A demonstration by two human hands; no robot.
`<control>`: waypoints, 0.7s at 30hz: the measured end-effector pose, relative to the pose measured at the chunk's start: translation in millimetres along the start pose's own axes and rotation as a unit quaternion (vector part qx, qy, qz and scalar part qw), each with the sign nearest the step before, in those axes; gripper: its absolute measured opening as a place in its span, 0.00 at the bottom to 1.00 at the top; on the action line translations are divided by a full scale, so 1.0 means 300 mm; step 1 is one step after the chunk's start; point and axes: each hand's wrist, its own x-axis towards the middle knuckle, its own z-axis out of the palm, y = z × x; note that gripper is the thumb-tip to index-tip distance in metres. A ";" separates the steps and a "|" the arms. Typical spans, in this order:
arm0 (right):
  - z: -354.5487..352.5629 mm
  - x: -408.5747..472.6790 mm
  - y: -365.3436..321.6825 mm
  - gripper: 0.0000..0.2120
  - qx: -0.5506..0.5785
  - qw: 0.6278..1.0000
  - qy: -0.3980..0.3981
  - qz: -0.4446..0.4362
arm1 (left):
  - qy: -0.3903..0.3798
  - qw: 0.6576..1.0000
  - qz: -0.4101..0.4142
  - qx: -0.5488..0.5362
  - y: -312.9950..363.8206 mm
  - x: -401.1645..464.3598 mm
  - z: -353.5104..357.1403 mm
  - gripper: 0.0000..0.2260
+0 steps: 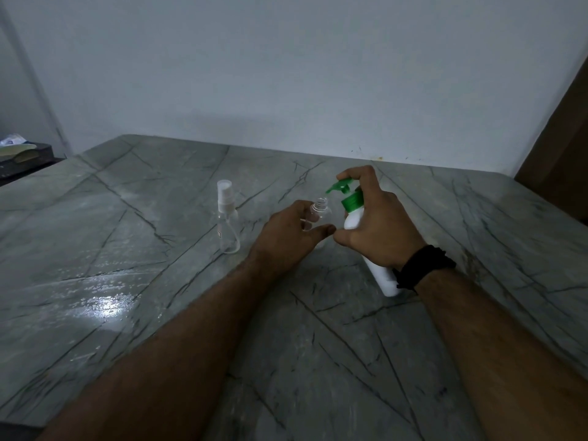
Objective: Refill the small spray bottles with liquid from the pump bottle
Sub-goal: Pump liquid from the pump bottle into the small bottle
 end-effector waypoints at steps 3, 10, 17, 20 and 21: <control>-0.004 -0.003 -0.003 0.37 0.000 1.000 0.001 -0.005 | 0.005 1.000 0.000 -0.002 0.001 -0.002 -0.002 0.26; -0.004 -0.002 -0.002 0.36 0.000 1.000 -0.005 0.002 | 0.001 1.000 -0.006 -0.005 0.000 0.000 0.000 0.26; -0.005 -0.001 -0.001 0.35 0.003 1.000 -0.005 -0.001 | -0.002 1.000 -0.009 -0.002 0.006 -0.001 0.001 0.26; -0.004 -0.001 0.003 0.35 0.001 1.000 0.000 0.000 | -0.002 1.000 -0.009 -0.003 0.007 -0.005 -0.002 0.26; -0.005 -0.003 0.004 0.36 -0.002 1.000 0.001 0.000 | -0.001 1.000 -0.008 -0.004 0.008 -0.005 -0.003 0.26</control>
